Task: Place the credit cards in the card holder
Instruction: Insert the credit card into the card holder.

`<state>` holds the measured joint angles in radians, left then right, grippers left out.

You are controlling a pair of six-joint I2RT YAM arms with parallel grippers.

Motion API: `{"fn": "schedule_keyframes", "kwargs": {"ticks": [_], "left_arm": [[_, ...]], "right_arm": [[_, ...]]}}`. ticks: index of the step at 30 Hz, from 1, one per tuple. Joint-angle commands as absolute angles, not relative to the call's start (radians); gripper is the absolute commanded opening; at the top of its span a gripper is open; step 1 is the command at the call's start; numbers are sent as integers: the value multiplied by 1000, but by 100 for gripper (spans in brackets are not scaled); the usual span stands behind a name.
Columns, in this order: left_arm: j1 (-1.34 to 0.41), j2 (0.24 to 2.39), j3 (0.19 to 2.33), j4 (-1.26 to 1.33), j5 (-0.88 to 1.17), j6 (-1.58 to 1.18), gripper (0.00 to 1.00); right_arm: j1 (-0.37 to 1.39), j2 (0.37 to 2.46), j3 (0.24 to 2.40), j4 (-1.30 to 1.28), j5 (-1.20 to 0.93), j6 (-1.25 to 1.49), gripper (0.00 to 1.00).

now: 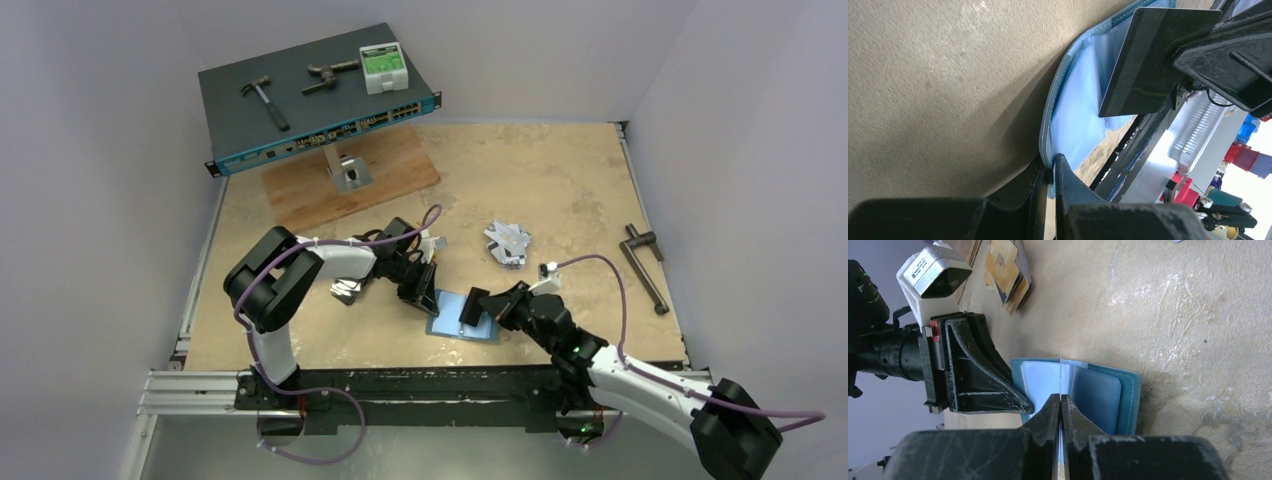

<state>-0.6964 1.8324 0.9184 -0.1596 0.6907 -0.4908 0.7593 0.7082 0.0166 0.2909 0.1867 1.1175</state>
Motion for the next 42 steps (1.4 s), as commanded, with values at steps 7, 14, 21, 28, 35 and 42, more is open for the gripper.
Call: {"fn": "schedule_keyframes", "kwargs": {"ticks": [7, 14, 21, 28, 35, 42], "left_arm": [[-698, 1810, 947, -184, 666, -494, 7], [-699, 1799, 940, -178, 658, -501, 7], [-698, 1796, 943, -178, 650, -506, 7], [-697, 1794, 942, -182, 650, -505, 6], [-696, 1798, 943, -180, 651, -506, 6], [-697, 1798, 947, -183, 652, -506, 6]], "right_arm": [[765, 773, -58, 379, 156, 1089, 0], [764, 811, -55, 380, 123, 1087, 0], [764, 751, -49, 295, 109, 1084, 0], [765, 612, -44, 181, 203, 1122, 0], [765, 593, -58, 188, 190, 1130, 0], [764, 657, -61, 242, 181, 1123, 0]]}}
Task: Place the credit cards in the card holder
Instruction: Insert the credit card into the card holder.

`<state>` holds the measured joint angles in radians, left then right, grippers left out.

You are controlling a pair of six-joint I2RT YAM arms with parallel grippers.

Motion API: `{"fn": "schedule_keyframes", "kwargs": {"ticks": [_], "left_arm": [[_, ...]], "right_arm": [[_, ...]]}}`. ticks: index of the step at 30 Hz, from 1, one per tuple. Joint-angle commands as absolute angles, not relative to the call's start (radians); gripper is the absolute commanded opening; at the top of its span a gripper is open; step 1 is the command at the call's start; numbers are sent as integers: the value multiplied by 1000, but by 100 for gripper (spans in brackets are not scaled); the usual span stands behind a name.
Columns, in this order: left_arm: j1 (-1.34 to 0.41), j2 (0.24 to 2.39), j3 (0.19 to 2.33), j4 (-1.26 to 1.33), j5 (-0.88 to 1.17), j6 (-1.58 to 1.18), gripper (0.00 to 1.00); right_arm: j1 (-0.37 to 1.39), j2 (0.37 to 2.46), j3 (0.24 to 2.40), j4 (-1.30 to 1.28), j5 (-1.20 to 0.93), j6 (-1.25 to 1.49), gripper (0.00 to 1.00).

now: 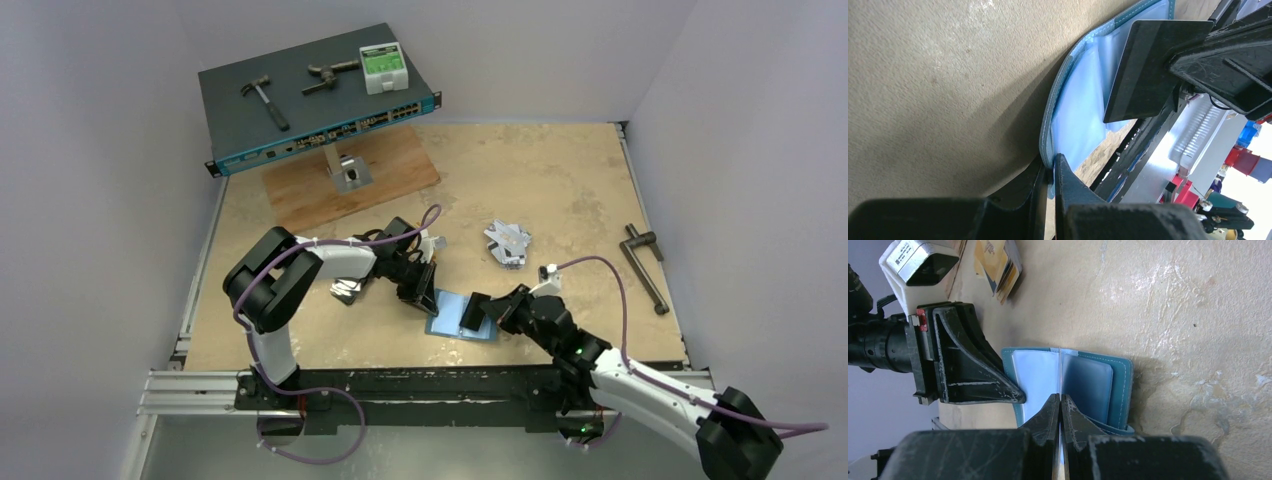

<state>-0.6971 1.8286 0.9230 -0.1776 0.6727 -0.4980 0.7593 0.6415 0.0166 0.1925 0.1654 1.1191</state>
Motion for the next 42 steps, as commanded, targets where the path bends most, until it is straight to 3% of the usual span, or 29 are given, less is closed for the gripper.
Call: {"fn": "schedule_keyframes", "kwargs": {"ticks": [1, 30, 42], "left_arm": [[-696, 1797, 947, -184, 651, -506, 6], [-696, 1787, 945, -175, 649, -518, 10], [-697, 1777, 935, -163, 648, -526, 10]], "right_arm": [[764, 662, -61, 243, 182, 1121, 0], [768, 938, -64, 485, 86, 1103, 0], [776, 863, -68, 380, 98, 1107, 0]]}}
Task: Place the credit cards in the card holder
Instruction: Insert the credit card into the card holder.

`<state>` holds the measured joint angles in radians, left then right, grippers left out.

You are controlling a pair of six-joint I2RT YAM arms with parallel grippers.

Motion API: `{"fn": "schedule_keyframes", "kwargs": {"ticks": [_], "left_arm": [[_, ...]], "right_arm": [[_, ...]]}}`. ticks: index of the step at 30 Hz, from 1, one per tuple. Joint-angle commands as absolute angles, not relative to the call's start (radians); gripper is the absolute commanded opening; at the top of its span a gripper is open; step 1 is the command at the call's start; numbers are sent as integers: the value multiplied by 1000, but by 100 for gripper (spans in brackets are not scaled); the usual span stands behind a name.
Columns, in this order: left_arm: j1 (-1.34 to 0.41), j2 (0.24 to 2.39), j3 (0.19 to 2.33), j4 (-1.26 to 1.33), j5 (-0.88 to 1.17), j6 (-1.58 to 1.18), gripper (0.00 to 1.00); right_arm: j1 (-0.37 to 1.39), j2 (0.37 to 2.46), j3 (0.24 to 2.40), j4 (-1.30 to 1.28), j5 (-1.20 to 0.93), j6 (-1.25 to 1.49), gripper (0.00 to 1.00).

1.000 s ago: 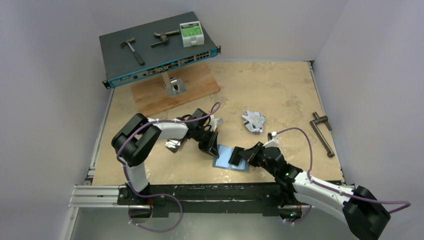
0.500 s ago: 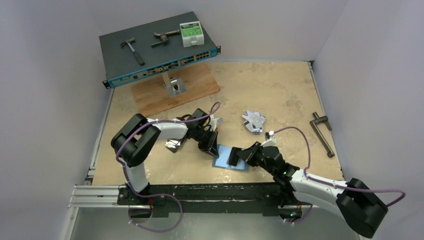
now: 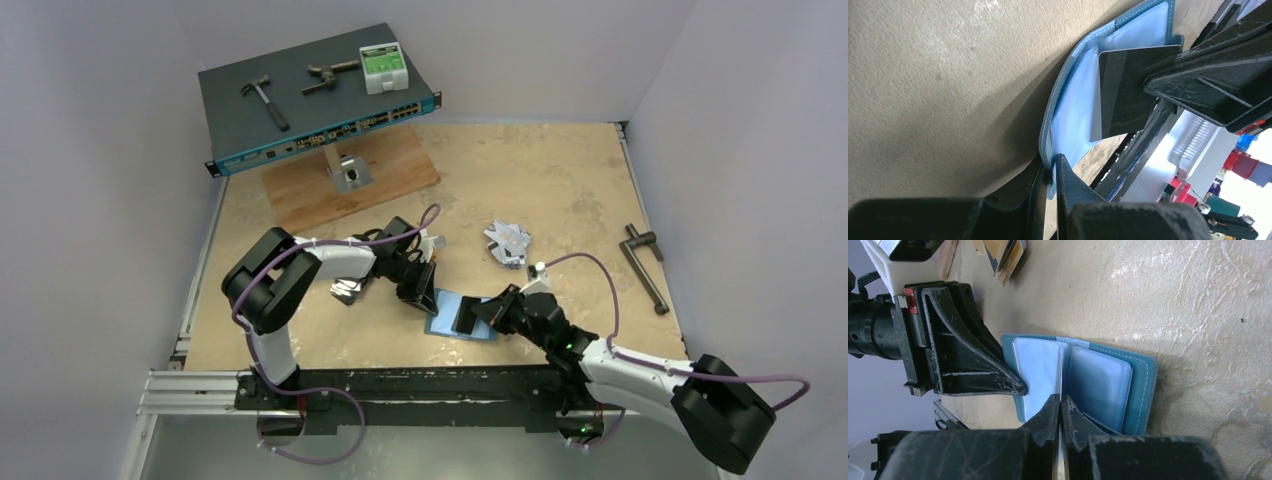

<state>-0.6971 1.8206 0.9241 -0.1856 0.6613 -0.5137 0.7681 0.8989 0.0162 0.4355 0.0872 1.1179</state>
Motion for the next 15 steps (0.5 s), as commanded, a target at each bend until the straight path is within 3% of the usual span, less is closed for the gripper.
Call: {"fn": "schedule_keyframes", "kwargs": {"ticks": [1, 15], "left_arm": [[-696, 1776, 935, -163, 648, -525, 10], [-696, 1760, 934, -171, 647, -521, 17]], "right_arm": [[777, 858, -70, 375, 98, 1108, 0], [788, 1099, -17, 465, 71, 1094, 0]]}}
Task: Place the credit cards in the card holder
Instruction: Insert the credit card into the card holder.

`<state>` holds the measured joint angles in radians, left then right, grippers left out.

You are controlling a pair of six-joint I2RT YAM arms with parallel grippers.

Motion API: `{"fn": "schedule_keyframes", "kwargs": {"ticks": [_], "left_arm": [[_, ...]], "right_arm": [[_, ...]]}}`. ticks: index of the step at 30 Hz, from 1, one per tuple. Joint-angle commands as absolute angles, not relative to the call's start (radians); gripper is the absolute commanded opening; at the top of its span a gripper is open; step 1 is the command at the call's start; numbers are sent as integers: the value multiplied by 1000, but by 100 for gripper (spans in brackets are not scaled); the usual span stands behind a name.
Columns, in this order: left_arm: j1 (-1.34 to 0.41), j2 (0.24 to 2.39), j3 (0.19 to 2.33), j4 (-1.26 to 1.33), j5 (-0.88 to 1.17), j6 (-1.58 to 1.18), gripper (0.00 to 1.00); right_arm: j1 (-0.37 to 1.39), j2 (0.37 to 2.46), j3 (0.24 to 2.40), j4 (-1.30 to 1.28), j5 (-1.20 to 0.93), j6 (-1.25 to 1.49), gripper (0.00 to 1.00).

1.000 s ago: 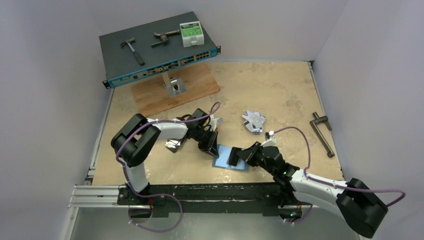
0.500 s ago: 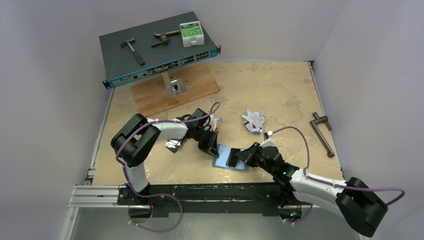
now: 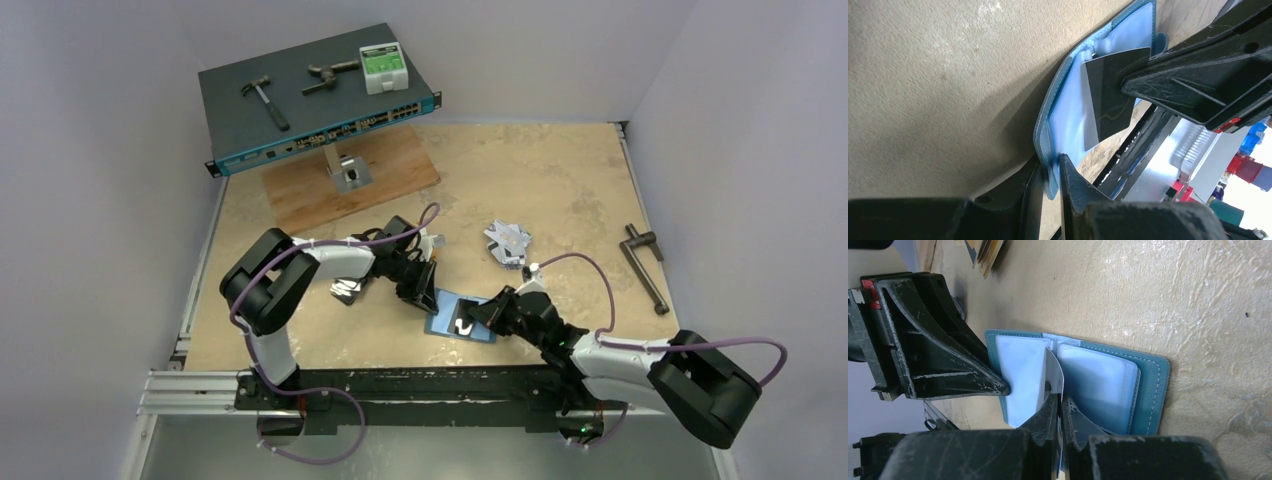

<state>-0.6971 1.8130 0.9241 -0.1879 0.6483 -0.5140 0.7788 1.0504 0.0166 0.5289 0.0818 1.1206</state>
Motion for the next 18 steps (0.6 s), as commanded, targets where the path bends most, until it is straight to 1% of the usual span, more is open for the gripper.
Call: {"fn": "schedule_keyframes", "kwargs": {"ticks": [1, 7, 9, 14, 18], "left_arm": [[-696, 1761, 935, -172, 646, -522, 16], [-697, 1761, 938, -175, 648, -520, 17], [-695, 1760, 937, -176, 648, -521, 17], [-696, 1758, 936, -176, 646, -520, 14], [-696, 1760, 936, -176, 647, -519, 14]], "right_arm": [[788, 1104, -14, 462, 73, 1094, 0], [794, 1119, -3, 413, 81, 1082, 0], [803, 1122, 38, 382, 84, 1080, 0], [848, 1115, 50, 344, 95, 1096, 0], [867, 1166, 71, 333, 96, 1097, 0]]}}
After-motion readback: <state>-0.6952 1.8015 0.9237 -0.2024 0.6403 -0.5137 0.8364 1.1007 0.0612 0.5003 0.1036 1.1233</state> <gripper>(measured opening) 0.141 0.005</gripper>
